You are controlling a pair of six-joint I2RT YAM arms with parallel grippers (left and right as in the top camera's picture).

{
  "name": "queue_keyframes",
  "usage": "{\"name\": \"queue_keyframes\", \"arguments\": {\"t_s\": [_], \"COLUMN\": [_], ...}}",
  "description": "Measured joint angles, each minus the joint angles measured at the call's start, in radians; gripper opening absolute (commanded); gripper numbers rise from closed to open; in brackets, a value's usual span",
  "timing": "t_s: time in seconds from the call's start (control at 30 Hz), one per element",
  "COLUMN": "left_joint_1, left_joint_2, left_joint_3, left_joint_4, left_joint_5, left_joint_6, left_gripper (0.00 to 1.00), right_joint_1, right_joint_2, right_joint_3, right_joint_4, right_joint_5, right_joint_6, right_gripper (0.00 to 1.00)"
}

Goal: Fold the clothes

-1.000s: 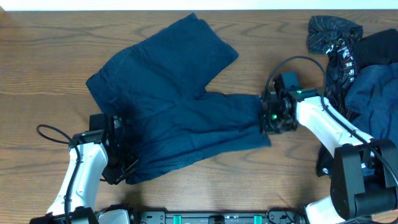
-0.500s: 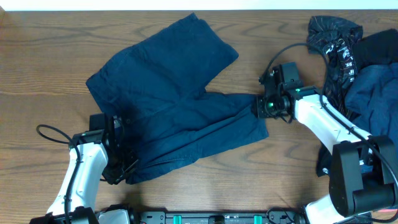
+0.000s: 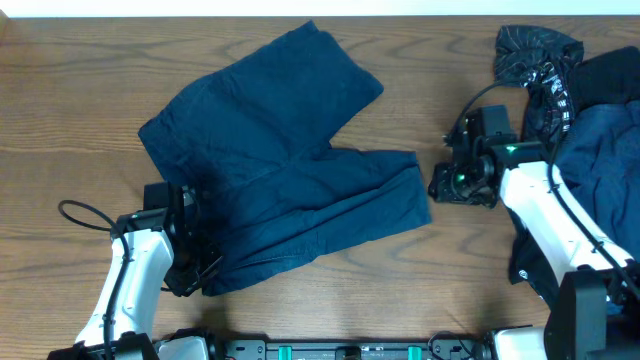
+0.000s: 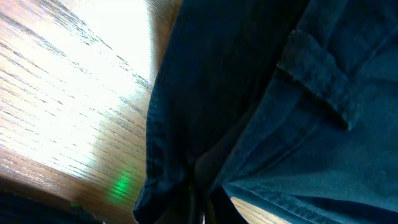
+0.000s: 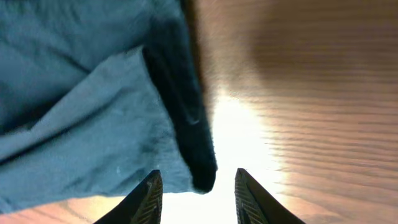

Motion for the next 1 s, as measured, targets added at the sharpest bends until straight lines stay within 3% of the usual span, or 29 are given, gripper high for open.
{"name": "queue_keyframes", "arguments": {"t_s": [0.2,0.3,0.37,0.4,0.57,0.77,1.0], "left_joint_1": [0.0,0.0,0.0,0.0,0.0,0.0,-0.041], "left_joint_2": [0.0,0.0,0.0,0.0,0.0,0.0,-0.065], "left_joint_3": [0.0,0.0,0.0,0.0,0.0,0.0,0.0], "left_joint_4": [0.0,0.0,0.0,0.0,-0.003,-0.058,-0.09], "left_joint_5": [0.0,0.0,0.0,0.0,0.0,0.002,0.158], "left_joint_6": [0.0,0.0,0.0,0.0,0.0,0.021,0.087], "left_gripper": [0.07,0.06,0.07,0.06,0.06,0.06,0.06], "right_joint_1": [0.072,0.089,0.089,0.089,0.089,0.063,-0.076], "right_joint_2": [0.028,0.038,0.038,0.038,0.038,0.001,-0.212], "right_joint_3": [-0.087,-0.15,-0.18,-0.192,-0.204,-0.172,0.042], "right_joint_4": [0.055,0.14,0.176,0.187,0.167,0.029,-0.087], "right_joint_5": [-0.007,-0.003,0.001,0.003,0.007,0.003,-0.032], "right_joint_6": [0.005,0.042,0.064,0.072,0.105,0.114,0.091], "right_gripper": [0.41,0.38,0.18,0.02,0.01,0.01,0.01]}}
